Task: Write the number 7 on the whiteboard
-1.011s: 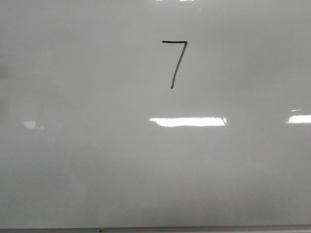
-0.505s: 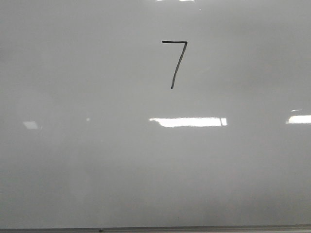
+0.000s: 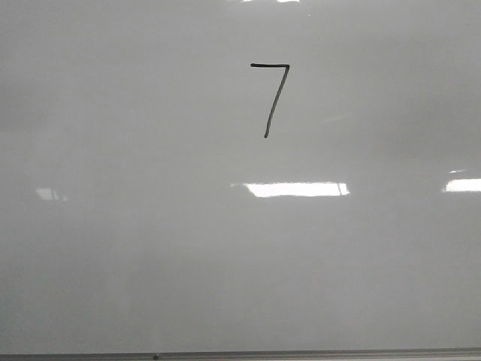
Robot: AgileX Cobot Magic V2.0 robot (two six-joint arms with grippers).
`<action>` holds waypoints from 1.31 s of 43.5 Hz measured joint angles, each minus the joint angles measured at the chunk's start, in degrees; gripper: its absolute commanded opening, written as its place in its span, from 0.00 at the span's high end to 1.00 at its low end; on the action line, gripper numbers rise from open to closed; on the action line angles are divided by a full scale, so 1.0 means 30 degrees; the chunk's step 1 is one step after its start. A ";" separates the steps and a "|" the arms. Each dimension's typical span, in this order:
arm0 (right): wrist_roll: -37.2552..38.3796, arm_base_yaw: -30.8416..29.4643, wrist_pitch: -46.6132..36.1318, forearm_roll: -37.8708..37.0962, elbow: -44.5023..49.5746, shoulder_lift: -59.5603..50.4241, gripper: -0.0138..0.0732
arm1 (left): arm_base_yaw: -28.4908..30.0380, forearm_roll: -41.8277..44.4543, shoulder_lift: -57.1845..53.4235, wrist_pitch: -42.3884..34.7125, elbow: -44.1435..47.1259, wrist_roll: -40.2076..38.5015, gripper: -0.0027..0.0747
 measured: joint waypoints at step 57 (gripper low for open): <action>0.0633 0.0000 -0.0655 -0.0554 0.1098 -0.0575 0.92 | -0.1003 -0.0323 -0.1768 0.0074 0.1191 -0.0122 0.99</action>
